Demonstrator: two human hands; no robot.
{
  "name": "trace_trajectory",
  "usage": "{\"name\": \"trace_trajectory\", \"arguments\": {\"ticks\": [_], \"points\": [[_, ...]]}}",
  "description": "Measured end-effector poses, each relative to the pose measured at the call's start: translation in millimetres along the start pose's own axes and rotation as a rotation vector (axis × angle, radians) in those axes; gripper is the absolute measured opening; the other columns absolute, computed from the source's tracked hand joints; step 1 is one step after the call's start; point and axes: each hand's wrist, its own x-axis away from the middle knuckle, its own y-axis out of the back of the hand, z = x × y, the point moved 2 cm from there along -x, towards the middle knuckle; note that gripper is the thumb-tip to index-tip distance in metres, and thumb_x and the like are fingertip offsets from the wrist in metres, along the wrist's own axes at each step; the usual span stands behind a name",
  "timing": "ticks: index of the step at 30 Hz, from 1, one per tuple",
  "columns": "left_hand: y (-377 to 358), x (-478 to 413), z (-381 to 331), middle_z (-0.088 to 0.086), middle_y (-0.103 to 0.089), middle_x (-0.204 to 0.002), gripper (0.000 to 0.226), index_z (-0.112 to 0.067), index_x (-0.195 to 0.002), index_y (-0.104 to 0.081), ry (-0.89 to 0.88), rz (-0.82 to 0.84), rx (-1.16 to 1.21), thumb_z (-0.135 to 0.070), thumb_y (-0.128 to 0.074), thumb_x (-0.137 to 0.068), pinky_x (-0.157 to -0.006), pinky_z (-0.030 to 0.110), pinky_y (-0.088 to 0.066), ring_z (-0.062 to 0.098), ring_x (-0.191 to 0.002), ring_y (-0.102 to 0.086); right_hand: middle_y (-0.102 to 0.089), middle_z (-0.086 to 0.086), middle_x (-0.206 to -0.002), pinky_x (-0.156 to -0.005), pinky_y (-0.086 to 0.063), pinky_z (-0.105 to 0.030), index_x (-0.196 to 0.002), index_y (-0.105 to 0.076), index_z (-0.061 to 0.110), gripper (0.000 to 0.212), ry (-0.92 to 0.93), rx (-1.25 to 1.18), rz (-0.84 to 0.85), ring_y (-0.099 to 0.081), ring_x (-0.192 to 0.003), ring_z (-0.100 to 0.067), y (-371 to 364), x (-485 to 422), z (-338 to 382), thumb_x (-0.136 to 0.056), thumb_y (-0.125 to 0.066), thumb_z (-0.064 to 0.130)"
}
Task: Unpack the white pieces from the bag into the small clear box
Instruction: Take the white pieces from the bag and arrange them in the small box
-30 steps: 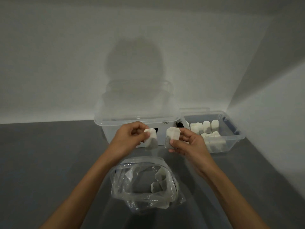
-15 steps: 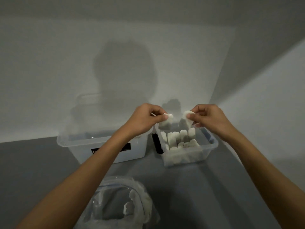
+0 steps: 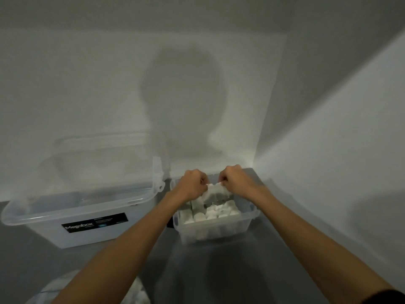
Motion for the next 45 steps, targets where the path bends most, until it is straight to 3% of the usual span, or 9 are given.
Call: {"name": "trace_trajectory", "arguments": {"ticks": [4,10,16,26,29,34,39,42,45], "points": [[-24,-18,10,0.010,-0.070,-0.099,0.020,-0.006,-0.100,-0.070,0.064,0.057,-0.096,-0.001,-0.056,-0.087,-0.079,0.028,-0.052,0.023,-0.089,-0.066,-0.071,-0.012,-0.096,-0.083,-0.055,-0.037,-0.093,-0.074,0.008,0.022,0.015,0.031,0.062,-0.066,-0.087,-0.026,-23,-16,-11,-0.087,-0.054,0.001],[-47,-33,24,0.005,-0.067,-0.106,0.020,-0.010,-0.103,-0.069,0.106,0.129,-0.189,-0.001,-0.059,-0.088,-0.083,0.027,-0.053,0.019,-0.090,-0.066,-0.067,-0.011,-0.101,-0.078,-0.054,-0.034,-0.096,-0.069,0.003,0.023,-0.007,-0.016,0.170,-0.063,-0.087,-0.026,-49,-27,-25,-0.090,-0.048,-0.003],[-59,-38,33,0.010,-0.066,-0.105,0.014,-0.010,-0.101,-0.067,0.132,0.075,-0.295,-0.008,-0.057,-0.091,-0.086,0.035,-0.055,0.024,-0.089,-0.066,-0.065,-0.016,-0.109,-0.087,-0.053,-0.039,-0.105,-0.067,-0.001,0.024,-0.032,-0.013,0.192,-0.062,-0.098,-0.030,-62,-33,-29,-0.091,-0.047,-0.005],[-63,-36,35,0.012,-0.064,-0.107,0.017,-0.008,-0.106,-0.064,0.113,0.020,-0.357,-0.012,-0.052,-0.094,-0.085,0.037,-0.054,0.027,-0.093,-0.064,-0.063,-0.016,-0.105,-0.078,-0.053,-0.035,-0.107,-0.063,0.001,0.021,-0.078,0.065,0.170,-0.063,-0.091,-0.028,-69,-37,-23,-0.092,-0.050,-0.006],[-61,-36,34,0.012,-0.065,-0.106,0.017,-0.007,-0.105,-0.064,0.102,0.000,-0.348,-0.012,-0.052,-0.094,-0.085,0.037,-0.054,0.027,-0.092,-0.065,-0.065,-0.015,-0.100,-0.070,-0.052,-0.032,-0.104,-0.062,0.001,0.017,-0.068,0.102,0.168,-0.060,-0.080,-0.025,-68,-35,-20,-0.093,-0.050,-0.003],[-49,-32,32,0.012,-0.063,-0.108,0.019,-0.008,-0.106,-0.063,0.063,-0.041,-0.311,-0.017,-0.053,-0.093,-0.083,0.037,-0.054,0.027,-0.093,-0.063,-0.051,-0.008,-0.084,-0.059,-0.040,-0.030,-0.099,-0.061,0.001,0.018,-0.044,0.173,0.114,-0.050,-0.071,-0.022,-49,-26,-15,-0.092,-0.046,-0.005],[-19,-18,21,0.008,-0.066,-0.097,0.016,-0.013,-0.098,-0.066,-0.025,-0.123,-0.242,-0.019,-0.052,-0.092,-0.076,0.038,-0.055,0.024,-0.083,-0.063,-0.064,-0.013,-0.098,-0.076,-0.053,-0.037,-0.099,-0.065,0.008,0.022,0.018,0.127,-0.020,-0.062,-0.084,-0.029,-14,-9,2,-0.091,-0.045,0.002],[5,-1,13,0.004,-0.069,-0.092,0.013,-0.017,-0.092,-0.067,-0.076,-0.130,-0.165,-0.020,-0.055,-0.089,-0.076,0.042,-0.056,0.022,-0.081,-0.064,-0.067,-0.009,-0.103,-0.076,-0.053,-0.036,-0.106,-0.066,0.016,0.021,0.049,0.099,-0.067,-0.064,-0.089,-0.029,9,5,23,-0.093,-0.049,0.014],[34,27,6,0.003,-0.071,-0.092,0.011,-0.016,-0.093,-0.070,-0.119,-0.128,-0.049,-0.020,-0.060,-0.088,-0.079,0.035,-0.055,0.017,-0.081,-0.065,-0.068,-0.004,-0.102,-0.078,-0.054,-0.036,-0.104,-0.067,0.023,0.020,0.079,0.023,-0.115,-0.064,-0.091,-0.024,28,23,56,-0.092,-0.052,0.021]]}}
